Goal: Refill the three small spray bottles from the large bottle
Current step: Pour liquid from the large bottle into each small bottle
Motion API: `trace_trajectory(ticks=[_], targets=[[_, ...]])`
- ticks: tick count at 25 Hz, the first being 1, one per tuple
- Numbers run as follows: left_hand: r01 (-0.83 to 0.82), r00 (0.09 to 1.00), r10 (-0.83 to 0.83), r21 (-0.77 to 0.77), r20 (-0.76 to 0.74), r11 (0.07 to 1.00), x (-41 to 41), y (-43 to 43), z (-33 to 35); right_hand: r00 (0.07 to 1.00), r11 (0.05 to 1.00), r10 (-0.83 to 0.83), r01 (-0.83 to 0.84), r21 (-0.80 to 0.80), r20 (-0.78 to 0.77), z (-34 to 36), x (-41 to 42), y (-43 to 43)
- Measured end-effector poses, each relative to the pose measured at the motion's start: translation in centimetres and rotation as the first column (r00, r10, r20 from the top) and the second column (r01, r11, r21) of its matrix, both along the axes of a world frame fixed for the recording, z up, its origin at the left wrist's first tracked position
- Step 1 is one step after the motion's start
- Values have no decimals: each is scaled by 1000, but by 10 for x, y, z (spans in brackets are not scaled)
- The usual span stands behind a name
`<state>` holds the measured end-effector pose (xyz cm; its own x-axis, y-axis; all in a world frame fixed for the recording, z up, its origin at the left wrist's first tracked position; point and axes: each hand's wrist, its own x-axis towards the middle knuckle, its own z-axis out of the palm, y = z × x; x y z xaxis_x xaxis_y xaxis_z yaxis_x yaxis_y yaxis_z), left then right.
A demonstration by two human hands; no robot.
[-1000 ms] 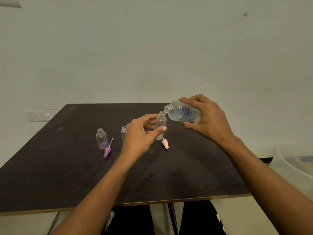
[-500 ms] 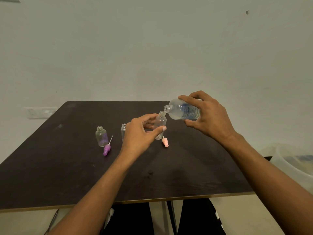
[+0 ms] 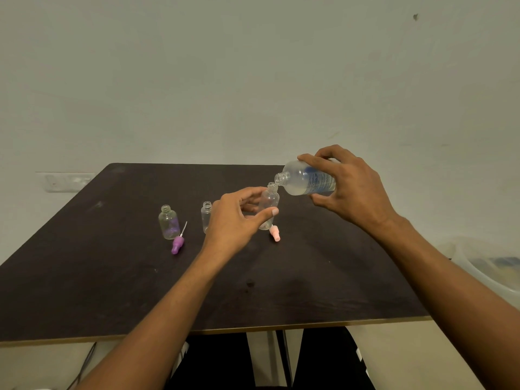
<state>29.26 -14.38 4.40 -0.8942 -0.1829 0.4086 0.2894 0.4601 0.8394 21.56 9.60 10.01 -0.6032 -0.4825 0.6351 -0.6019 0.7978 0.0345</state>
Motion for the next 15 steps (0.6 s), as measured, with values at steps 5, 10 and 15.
trace_trajectory(ticks=[5, 10, 15], targets=[[2, 1000, -2, -3, 11, 1000, -1, 1, 0, 1000, 1000, -15, 15, 28, -20, 2, -2, 2], [16, 1000, -16, 6, 26, 1000, -3, 2, -2, 999, 998, -21, 23, 52, -40, 4, -1, 1], [22, 999, -22, 9, 36, 1000, -5, 2, -3, 998, 997, -23, 27, 66, -55, 7, 0, 1]])
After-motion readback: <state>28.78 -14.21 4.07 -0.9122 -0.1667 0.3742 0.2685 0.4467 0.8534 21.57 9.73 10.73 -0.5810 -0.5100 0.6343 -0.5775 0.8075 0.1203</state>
